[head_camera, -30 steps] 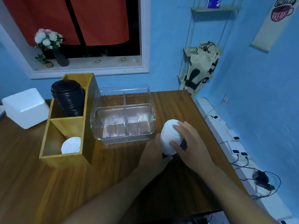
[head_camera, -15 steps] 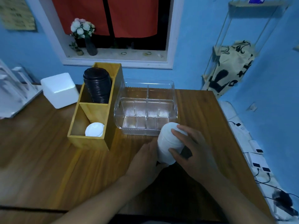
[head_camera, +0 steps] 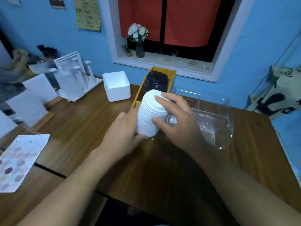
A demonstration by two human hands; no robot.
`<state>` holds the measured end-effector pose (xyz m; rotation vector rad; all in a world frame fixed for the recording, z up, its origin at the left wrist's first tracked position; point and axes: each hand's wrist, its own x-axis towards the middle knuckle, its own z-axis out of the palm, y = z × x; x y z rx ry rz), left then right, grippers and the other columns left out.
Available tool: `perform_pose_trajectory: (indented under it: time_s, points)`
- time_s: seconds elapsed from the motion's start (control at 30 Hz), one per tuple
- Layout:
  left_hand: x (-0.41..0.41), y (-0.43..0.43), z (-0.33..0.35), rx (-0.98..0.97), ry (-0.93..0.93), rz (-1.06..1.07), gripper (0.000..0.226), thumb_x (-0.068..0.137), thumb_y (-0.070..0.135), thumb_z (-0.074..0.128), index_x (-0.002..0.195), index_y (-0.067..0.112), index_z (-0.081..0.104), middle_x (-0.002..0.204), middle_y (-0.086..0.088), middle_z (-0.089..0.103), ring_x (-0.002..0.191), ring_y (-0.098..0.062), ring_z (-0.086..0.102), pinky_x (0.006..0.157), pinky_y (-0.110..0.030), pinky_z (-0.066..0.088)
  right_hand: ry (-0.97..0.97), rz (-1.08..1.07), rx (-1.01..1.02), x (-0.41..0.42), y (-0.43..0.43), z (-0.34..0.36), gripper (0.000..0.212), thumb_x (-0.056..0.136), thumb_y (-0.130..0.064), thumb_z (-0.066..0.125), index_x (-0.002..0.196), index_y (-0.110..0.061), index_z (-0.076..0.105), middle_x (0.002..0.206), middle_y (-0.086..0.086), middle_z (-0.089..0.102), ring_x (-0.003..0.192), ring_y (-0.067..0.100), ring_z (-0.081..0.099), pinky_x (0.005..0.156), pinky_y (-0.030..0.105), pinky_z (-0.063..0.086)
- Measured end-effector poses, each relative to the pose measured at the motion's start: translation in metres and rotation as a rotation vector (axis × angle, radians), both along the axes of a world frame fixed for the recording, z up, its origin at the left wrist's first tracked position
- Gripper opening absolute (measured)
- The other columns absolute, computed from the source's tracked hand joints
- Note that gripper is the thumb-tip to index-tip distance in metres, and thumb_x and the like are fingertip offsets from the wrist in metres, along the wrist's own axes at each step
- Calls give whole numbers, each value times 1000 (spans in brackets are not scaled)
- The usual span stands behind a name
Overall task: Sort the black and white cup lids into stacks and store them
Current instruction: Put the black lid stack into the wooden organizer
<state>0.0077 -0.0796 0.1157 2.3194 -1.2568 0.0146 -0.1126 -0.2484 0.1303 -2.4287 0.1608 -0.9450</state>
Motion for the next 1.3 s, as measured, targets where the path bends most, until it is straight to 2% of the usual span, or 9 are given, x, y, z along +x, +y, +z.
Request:
perform_pose_trajectory:
  time_s: [0.13, 0.23, 0.37, 0.5, 0.57, 0.7, 0.93, 1.13, 1.3]
  points:
    - [39, -13, 2, 33, 134, 137, 85, 76, 44, 86, 142, 24, 37, 132, 1, 60, 114, -19, 58, 79, -27, 42, 83, 23, 9, 50, -4, 1, 53, 92, -34, 70, 142, -28, 54, 146, -9, 46, 134, 10, 41, 110, 38, 43]
    - [43, -23, -10, 79, 173, 148, 77, 76, 43, 86, 133, 20, 40, 125, -2, 62, 109, -22, 62, 76, -30, 47, 129, 28, -18, 60, -12, -10, 53, 90, -33, 73, 140, -26, 56, 145, -8, 48, 134, 10, 43, 111, 36, 41]
    - [44, -36, -21, 76, 156, 181, 66, 83, 45, 80, 129, 18, 40, 112, 2, 60, 100, -19, 63, 72, -29, 45, 139, 24, -14, 62, -22, -25, 52, 90, -30, 74, 138, -21, 57, 144, -6, 49, 134, 4, 42, 112, 22, 36]
    - [37, -52, -39, 20, 164, 263, 95, 77, 41, 85, 147, 21, 24, 128, -4, 60, 111, -27, 66, 86, -42, 58, 163, -2, -27, 65, -30, -36, 53, 89, -32, 75, 138, -21, 56, 144, -6, 50, 134, 4, 43, 109, 14, 32]
    - [34, -56, -45, 12, 195, 315, 106, 75, 38, 88, 152, 21, 17, 138, -5, 55, 117, -27, 63, 92, -44, 57, 164, -5, -87, 68, -30, -40, 54, 88, -34, 76, 136, -21, 57, 144, -4, 51, 133, 10, 46, 108, 23, 38]
    - [29, -60, -49, 6, 252, 373, 112, 80, 39, 86, 158, 19, 8, 151, -4, 43, 128, -23, 55, 98, -36, 52, 147, -23, -188, 70, -29, -48, 54, 86, -38, 76, 135, -20, 59, 141, -1, 55, 128, 18, 51, 104, 39, 44]
    - [30, -55, -43, 98, 234, 277, 117, 87, 36, 78, 160, 22, -12, 141, -5, 54, 110, -20, 64, 88, -30, 57, 207, 43, -264, 68, -31, -74, 50, 89, -42, 71, 134, -22, 60, 141, -2, 55, 129, 19, 49, 109, 44, 36]
    - [21, -53, -43, 46, 170, 332, 111, 87, 33, 79, 161, 16, -2, 141, -7, 53, 110, -20, 64, 85, -29, 58, 246, 32, -390, 78, -28, -77, 49, 95, -48, 57, 136, -22, 60, 144, -2, 56, 136, 25, 47, 114, 51, 32]
    - [17, -53, -44, 45, 125, 346, 107, 87, 40, 76, 160, 14, 2, 132, -7, 58, 100, -19, 65, 73, -25, 55, 260, 18, -460, 81, -34, -75, 49, 95, -45, 62, 139, -23, 58, 144, -4, 57, 135, 23, 47, 112, 46, 34]
